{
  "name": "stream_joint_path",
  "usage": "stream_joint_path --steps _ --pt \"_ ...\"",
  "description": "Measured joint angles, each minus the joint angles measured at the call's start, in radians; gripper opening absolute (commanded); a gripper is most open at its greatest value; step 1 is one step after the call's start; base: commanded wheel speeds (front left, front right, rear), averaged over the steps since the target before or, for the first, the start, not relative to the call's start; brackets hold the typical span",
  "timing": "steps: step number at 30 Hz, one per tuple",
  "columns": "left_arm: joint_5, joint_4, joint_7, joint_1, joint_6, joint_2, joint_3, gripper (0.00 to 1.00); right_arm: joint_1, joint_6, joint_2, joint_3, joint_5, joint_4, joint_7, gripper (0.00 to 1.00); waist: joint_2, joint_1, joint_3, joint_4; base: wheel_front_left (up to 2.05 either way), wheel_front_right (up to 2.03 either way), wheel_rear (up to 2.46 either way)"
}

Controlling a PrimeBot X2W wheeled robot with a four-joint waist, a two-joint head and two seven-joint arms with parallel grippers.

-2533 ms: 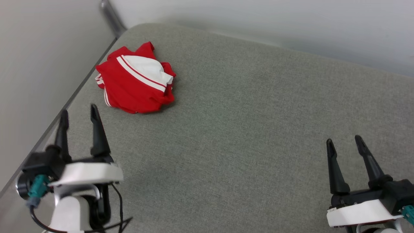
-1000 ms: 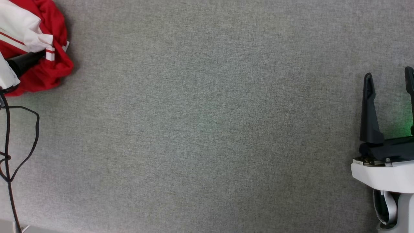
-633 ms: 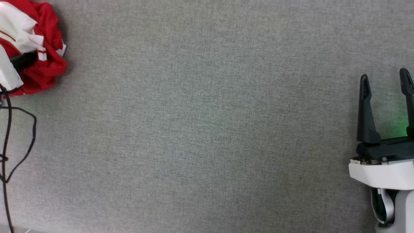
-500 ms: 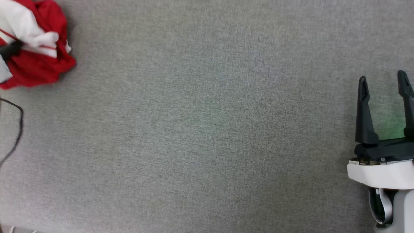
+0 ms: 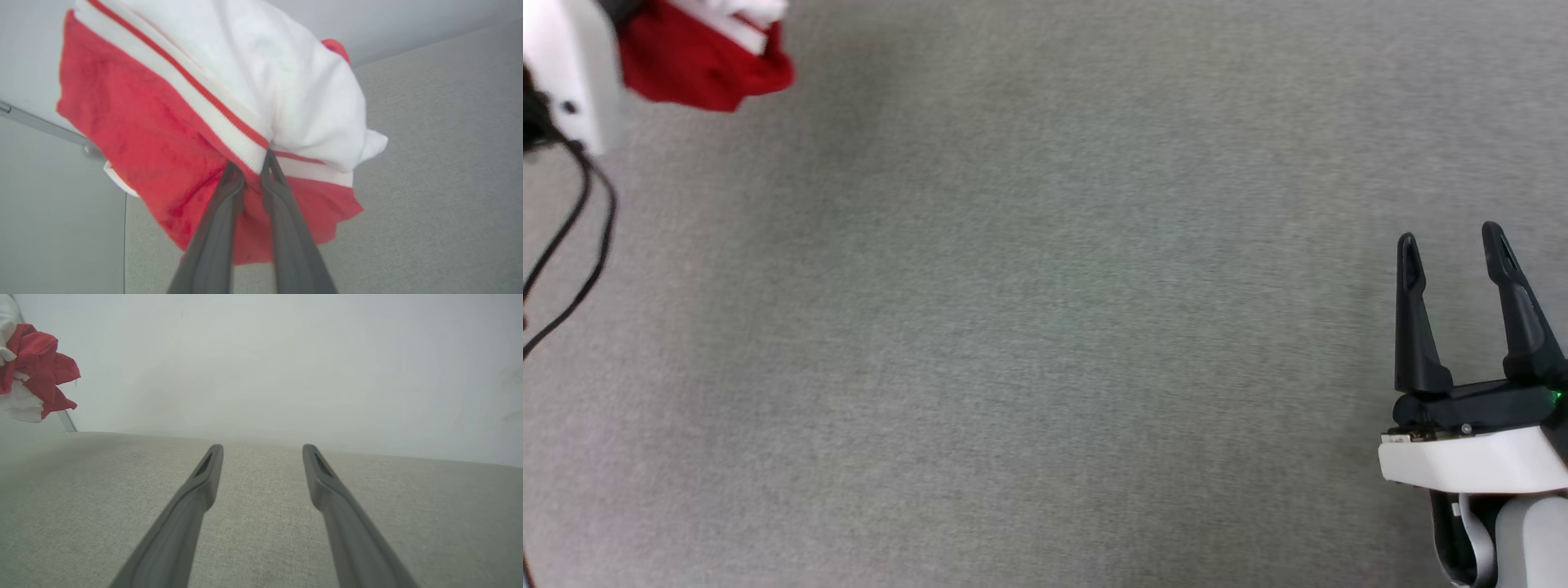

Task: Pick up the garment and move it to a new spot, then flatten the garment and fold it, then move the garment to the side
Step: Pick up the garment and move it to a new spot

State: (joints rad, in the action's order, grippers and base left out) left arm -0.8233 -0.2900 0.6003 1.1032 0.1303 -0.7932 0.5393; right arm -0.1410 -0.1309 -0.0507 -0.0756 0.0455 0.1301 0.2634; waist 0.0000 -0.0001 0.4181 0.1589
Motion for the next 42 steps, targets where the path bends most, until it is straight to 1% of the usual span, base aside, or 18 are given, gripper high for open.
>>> stream_joint_path --steps 5,8,12,17,23,28,31,34,35,36,37,40,42 --pt "0.026 0.106 0.017 0.022 0.0 0.058 0.059 0.0 0.006 0.0 0.0 0.002 0.026 -0.006 0.0 1.0 0.0 0.0 -0.033 -0.06 0.0 0.0 0.0" --pt "0.042 0.144 0.028 0.033 0.0 0.111 0.104 0.0 0.007 0.0 0.0 0.0 0.037 -0.011 0.0 1.0 0.0 0.0 -0.045 -0.103 0.0 0.0 0.0" --pt "0.044 0.165 0.035 0.034 0.0 0.202 0.181 0.0 0.008 0.0 0.0 0.002 0.054 -0.016 0.0 1.0 0.0 0.0001 -0.052 -0.163 0.0 0.0 0.0" --pt "0.054 0.153 0.024 0.035 0.0 0.284 0.313 0.0 0.005 0.0 0.0 0.004 0.081 -0.019 0.0 1.0 0.0 0.0 -0.045 -0.233 0.0 0.0 0.0" --pt "0.021 0.085 -0.006 0.034 0.0 0.339 0.514 0.0 -0.004 0.0 0.0 0.009 0.105 -0.022 0.0 1.0 0.0 0.0001 -0.012 -0.296 0.0 0.0 0.0" --pt "-0.025 0.031 -0.051 0.03 0.0 0.375 0.664 0.0 -0.006 0.0 0.0 0.006 0.113 -0.029 0.0 1.0 0.0 0.0001 0.014 -0.326 0.0 0.0 0.0" --pt "-0.046 0.005 -0.065 0.015 -0.002 0.392 0.713 0.0 -0.007 0.0 0.0 0.005 0.114 -0.033 0.0 1.0 0.0 0.0001 0.019 -0.332 0.0 0.0 0.0" --pt "-0.048 -0.013 -0.089 -0.001 -0.002 0.408 0.728 0.0 -0.007 0.0 0.0 -0.001 0.113 -0.038 0.0 1.0 0.0 0.0001 0.013 -0.327 0.0 0.0 0.0" --pt "-0.048 -0.019 -0.109 -0.004 -0.002 0.417 0.73 0.06 -0.007 0.0 0.0 -0.002 0.112 -0.04 0.0 1.0 0.0 0.0001 0.01 -0.323 0.0 0.0 0.0" --pt "-0.044 -0.027 -0.133 -0.007 -0.002 0.426 0.733 0.96 -0.007 0.0 0.0 -0.003 0.11 -0.041 0.0 1.0 0.0 0.0001 0.005 -0.318 0.0 0.0 0.0" --pt "-0.037 -0.034 -0.165 -0.007 -0.002 0.434 0.736 1.0 -0.007 0.0 0.0 -0.004 0.106 -0.043 0.0 1.0 0.0 0.0001 0.0 -0.314 0.0 0.0 0.0" --pt "-0.032 -0.057 -0.282 -0.007 -0.002 0.452 0.732 1.0 -0.001 0.0 0.0 -0.005 0.097 -0.051 0.0 1.0 0.0 0.0001 -0.024 -0.299 0.0 0.0 0.0" --pt "-0.02 -0.071 -0.37 -0.006 -0.002 0.461 0.709 1.0 0.008 0.0 0.0 -0.007 0.094 -0.054 0.0 1.0 0.0 0.0001 -0.045 -0.287 0.0 0.0 0.0"
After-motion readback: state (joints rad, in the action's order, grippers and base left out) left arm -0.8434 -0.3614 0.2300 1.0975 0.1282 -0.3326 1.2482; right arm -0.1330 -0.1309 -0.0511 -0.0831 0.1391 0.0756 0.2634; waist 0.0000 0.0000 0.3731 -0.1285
